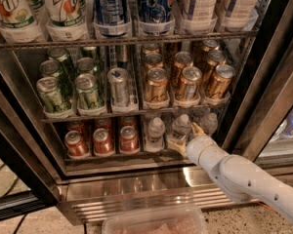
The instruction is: Pick water bottle from bottom shelf of fridge
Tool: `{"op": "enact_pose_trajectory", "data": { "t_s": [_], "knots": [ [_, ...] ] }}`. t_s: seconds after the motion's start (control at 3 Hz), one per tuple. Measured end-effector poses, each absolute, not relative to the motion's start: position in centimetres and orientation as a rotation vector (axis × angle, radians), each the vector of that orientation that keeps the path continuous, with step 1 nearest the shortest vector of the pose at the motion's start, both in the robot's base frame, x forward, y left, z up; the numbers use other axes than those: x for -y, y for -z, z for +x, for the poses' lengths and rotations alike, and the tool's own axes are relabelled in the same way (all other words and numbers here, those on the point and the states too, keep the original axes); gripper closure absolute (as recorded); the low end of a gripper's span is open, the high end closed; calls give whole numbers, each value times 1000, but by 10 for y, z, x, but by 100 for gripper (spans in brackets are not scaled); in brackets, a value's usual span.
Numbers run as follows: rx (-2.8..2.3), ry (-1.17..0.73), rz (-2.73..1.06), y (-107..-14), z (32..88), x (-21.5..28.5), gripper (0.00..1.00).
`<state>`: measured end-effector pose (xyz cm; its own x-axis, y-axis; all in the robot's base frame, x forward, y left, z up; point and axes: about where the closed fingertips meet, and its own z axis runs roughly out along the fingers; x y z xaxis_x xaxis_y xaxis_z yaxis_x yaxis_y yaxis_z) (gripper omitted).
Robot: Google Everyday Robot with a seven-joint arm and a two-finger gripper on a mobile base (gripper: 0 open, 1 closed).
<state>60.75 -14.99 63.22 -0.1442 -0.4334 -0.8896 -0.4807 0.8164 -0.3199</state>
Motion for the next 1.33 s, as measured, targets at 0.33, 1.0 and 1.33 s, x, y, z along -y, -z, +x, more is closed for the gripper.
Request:
{"op": "enact_pose_trajectory", "data": {
  "t_s": [0.33,1.0,1.33],
  "knots": [
    [-1772,-52,-707,-629,610,147,46],
    [-1772,-53,-707,-628,611,146,88],
    [-1772,-53,-707,-628,611,146,100]
  ]
}}
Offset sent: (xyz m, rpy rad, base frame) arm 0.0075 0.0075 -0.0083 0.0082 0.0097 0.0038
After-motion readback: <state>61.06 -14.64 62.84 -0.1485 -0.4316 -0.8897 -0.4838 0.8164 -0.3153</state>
